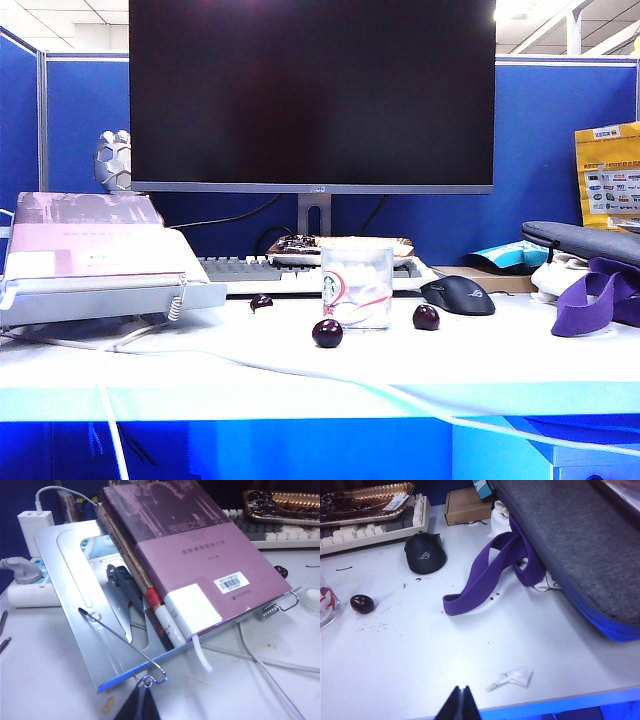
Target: Pick up the cherry on the right side of the glass and put it inside the glass.
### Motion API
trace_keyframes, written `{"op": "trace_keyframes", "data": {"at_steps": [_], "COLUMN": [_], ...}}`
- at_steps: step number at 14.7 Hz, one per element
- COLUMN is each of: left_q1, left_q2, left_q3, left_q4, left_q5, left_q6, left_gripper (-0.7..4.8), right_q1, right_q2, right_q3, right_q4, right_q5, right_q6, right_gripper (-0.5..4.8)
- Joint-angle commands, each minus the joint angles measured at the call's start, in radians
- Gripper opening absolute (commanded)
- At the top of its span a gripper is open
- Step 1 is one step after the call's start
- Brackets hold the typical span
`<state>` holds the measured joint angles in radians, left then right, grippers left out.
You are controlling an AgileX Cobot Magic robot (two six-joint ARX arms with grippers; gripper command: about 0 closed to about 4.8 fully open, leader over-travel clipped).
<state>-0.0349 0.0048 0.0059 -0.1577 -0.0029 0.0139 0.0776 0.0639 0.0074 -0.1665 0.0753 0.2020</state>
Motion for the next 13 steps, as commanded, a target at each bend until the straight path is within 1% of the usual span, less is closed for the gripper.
{"op": "trace_keyframes", "data": {"at_steps": [1,9,10,11,12,13], "left_q1": [0.001,0.001,0.001,0.001,0.001,0.001], "left_q2": [-0.003,-0.003,-0.003,-0.003,-0.003,-0.003], "left_q3": [0.000,0.000,0.000,0.000,0.000,0.000], "left_q4": [-0.012,-0.012,-0.012,-0.012,-0.012,-0.012], "left_q5": [0.004,0.004,0.004,0.004,0.004,0.004], "left_q6": [0.004,0.004,0.004,0.004,0.004,0.004], "left_gripper": [-0.05,-0.05,-0.05,-0.05,-0.05,-0.05], "right_q1": [-0.001,0.000,-0.001,0.000,0.000,-0.001], "right_q2": [0.000,0.000,0.000,0.000,0.000,0.003], "right_q3": [-0.002,-0.002,0.006,0.036,0.071,0.130], "right_q4": [-0.001,0.003,0.025,0.035,0.058,0.102], "right_q5": [0.000,-0.009,-0.068,-0.120,-0.158,-0.185], "right_q6": [0.004,0.013,0.051,0.143,0.196,0.197], "right_gripper": [-0.04,-0.04,-0.04,-0.04,-0.04,-0.04]}}
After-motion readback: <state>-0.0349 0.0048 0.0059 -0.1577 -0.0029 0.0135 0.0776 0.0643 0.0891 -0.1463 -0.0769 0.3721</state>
